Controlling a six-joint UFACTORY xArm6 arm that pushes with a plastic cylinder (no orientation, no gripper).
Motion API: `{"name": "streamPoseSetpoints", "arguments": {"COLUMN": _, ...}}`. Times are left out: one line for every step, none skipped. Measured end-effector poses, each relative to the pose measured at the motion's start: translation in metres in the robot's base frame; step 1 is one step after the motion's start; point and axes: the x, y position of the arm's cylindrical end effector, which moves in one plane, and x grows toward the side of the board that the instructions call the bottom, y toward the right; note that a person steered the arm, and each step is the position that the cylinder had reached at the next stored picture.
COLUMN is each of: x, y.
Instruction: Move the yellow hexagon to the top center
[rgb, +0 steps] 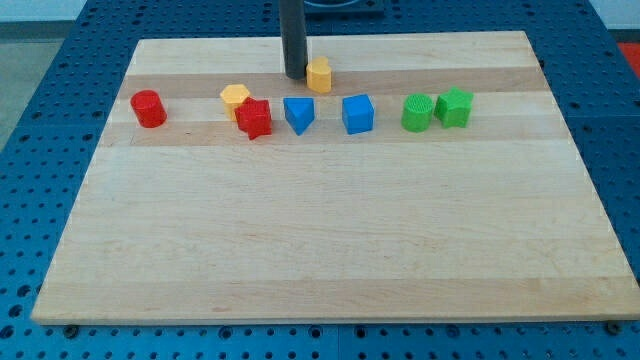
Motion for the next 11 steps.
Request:
{"name": "streamPoseSetpoints", "arguments": {"x": -0.005, "y": -0.062}}
{"name": "streamPoseSetpoints", "arguments": {"x": 0.0, "y": -0.102}}
{"name": "streamPoseSetpoints", "arguments": {"x": 0.023, "y": -0.117}}
{"name": "streamPoseSetpoints", "arguments": {"x": 0.024, "y": -0.117}}
{"name": "streamPoseSetpoints", "arguments": {"x": 0.043, "y": -0.117}}
{"name": "streamPoseSetpoints", "arguments": {"x": 0.066, "y": -0.118}}
{"name": "streamPoseSetpoints", "arguments": {"x": 0.068, "y": -0.118}}
{"name": "streamPoseSetpoints", "arguments": {"x": 0.089, "y": -0.118}}
{"name": "streamPoseSetpoints", "arguments": {"x": 0.102, "y": -0.118}}
{"name": "streamPoseSetpoints", "arguments": {"x": 0.104, "y": -0.115}}
{"name": "streamPoseSetpoints", "arguments": {"x": 0.104, "y": -0.09}}
